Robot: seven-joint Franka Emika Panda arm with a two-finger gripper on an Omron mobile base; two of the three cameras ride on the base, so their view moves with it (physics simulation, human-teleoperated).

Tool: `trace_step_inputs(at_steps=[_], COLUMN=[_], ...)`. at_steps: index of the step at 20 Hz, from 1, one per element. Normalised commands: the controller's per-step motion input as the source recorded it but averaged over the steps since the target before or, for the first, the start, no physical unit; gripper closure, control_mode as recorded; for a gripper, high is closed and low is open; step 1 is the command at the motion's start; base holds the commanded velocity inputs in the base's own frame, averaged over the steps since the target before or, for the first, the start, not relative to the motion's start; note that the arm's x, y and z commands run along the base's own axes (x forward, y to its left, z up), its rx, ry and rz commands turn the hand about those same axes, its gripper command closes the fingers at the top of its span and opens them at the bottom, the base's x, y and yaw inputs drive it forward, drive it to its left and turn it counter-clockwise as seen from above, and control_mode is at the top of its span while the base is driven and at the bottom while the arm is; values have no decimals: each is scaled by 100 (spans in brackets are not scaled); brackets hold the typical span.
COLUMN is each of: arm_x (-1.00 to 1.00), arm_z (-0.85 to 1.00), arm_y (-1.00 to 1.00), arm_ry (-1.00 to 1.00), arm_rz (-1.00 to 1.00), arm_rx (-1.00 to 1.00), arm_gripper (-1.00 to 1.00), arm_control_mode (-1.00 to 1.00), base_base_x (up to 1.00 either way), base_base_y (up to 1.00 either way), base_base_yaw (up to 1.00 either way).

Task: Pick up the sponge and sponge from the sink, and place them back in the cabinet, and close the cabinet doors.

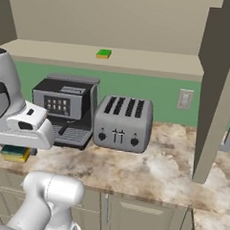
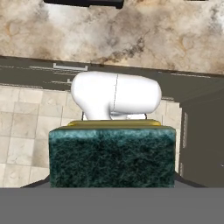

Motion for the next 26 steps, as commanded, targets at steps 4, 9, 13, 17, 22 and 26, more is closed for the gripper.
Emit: trace_step_inputs(at_steps=[4, 9, 13, 17, 22, 26], arm_x=[0, 0, 0, 0, 11, 23], arm_z=[0, 0, 9, 34, 41, 37], arm_y=[0, 0, 0, 5, 12, 13], arm_ry=[0, 0, 0, -3, -4, -3], arm_rz=[0, 0, 0, 0, 0, 0], arm_rx=[0, 0, 0, 0, 0, 0], arm_gripper=[100, 100, 100, 100, 100, 100], arm_control_mode=[100, 100, -100, -100, -100, -100], base_base_x=[0, 0, 0, 0, 0, 0], base_base_y=[0, 0, 0, 0, 0, 0], base_base_yaw=[0, 0, 0, 0, 0, 0])
